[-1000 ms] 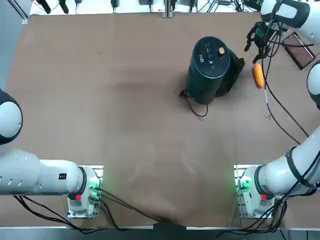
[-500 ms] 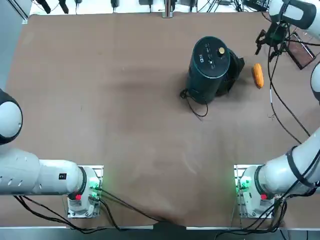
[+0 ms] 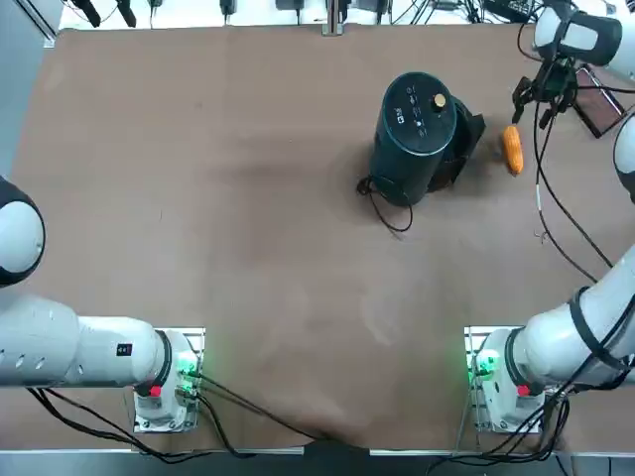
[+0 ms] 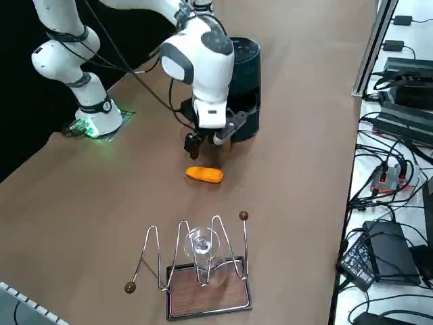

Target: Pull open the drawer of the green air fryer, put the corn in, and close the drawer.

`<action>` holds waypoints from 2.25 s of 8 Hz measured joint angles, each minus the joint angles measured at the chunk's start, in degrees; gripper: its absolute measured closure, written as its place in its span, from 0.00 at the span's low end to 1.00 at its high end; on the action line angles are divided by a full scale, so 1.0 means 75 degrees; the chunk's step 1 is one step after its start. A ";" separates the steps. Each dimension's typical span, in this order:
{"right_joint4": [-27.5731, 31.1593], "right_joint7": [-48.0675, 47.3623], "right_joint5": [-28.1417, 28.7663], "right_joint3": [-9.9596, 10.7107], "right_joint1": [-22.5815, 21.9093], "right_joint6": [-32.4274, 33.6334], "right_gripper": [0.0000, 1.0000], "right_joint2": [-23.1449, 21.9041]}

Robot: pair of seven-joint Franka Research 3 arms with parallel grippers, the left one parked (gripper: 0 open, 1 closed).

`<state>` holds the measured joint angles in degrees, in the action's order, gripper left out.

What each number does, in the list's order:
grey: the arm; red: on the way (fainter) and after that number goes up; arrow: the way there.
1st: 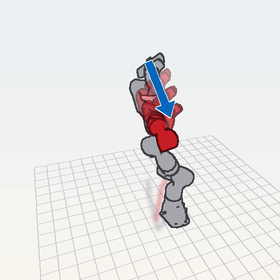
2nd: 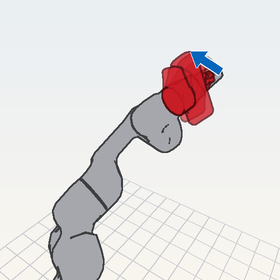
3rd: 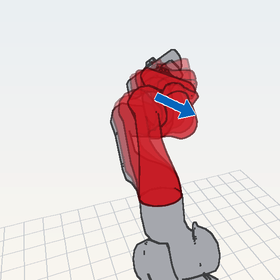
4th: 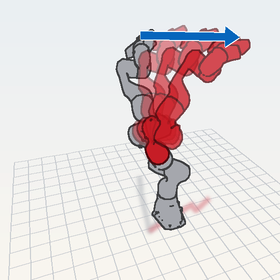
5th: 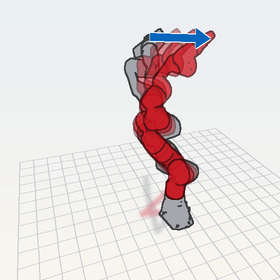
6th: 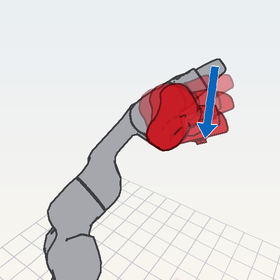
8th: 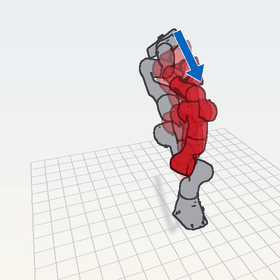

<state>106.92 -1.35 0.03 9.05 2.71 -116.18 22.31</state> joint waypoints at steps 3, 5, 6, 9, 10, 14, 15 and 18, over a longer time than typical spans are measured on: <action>0.0151 0.1063 -0.0014 -0.0001 0.0099 -0.0680 0.00 0.0382; 0.0166 0.1407 -0.0014 -0.0001 0.0136 -0.1155 0.00 0.0650; 0.0170 0.1442 -0.0014 -0.0006 0.0136 -0.1375 0.00 0.0800; 0.0172 0.1457 -0.0014 -0.0059 0.0126 -0.1714 0.07 0.1142; 0.0172 0.1457 -0.0013 -0.0090 0.0119 -0.1749 0.13 0.1197; 0.0135 0.1470 -0.0013 -0.0108 0.0109 -0.1769 0.44 0.1244; 0.0058 0.1550 -0.0013 -0.0122 0.0102 -0.1678 0.45 0.1156; -0.0372 0.1769 0.0327 -0.0456 0.0096 -0.0193 0.45 -0.0002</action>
<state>104.14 11.92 2.48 5.64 3.44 -117.62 22.30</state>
